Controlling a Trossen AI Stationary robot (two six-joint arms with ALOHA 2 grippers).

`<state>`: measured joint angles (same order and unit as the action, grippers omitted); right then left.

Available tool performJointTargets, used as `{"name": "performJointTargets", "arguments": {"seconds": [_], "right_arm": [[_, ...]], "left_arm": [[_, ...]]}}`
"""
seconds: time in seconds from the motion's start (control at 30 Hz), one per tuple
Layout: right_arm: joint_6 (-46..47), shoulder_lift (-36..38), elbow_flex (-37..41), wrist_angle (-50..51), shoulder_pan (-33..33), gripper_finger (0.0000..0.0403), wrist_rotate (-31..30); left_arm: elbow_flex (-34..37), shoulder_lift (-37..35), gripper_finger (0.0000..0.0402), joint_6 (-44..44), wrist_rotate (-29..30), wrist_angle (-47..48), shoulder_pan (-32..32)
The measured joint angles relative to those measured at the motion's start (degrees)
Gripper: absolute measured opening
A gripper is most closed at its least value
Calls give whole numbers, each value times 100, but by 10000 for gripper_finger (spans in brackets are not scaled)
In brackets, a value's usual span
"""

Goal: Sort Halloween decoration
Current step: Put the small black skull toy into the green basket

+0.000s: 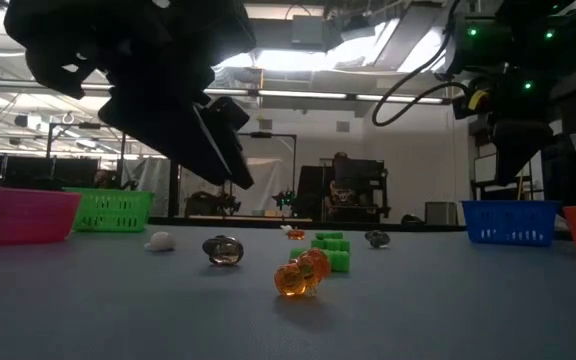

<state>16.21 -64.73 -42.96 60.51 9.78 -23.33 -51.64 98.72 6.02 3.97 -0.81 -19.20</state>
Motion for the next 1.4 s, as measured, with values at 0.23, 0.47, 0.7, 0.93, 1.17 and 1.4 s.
{"name": "performJointTargets", "arguments": {"seconds": [0.23, 0.47, 0.7, 0.93, 1.17, 1.4], "right_arm": [[0, 0, 0, -2, 0, 211, 0], [0, -2, -2, -50, -2, 211, 47], [0, -2, -2, -50, -4, 211, 46], [0, -2, -2, -52, -2, 211, 46], [0, -2, -2, -50, 0, 211, 46], [0, -2, -2, -50, 0, 211, 46]], "left_arm": [[0, 162, 214, 4, 6, -89, -75], [1, 787, 214, 1, -81, -359, -203], [-4, 967, 214, -2, -88, -642, -197], [-4, 973, 203, 4, -37, -651, -197], [-4, 977, 164, 7, -33, -653, -199], [-4, 977, 133, 7, -57, -653, -199]]}}
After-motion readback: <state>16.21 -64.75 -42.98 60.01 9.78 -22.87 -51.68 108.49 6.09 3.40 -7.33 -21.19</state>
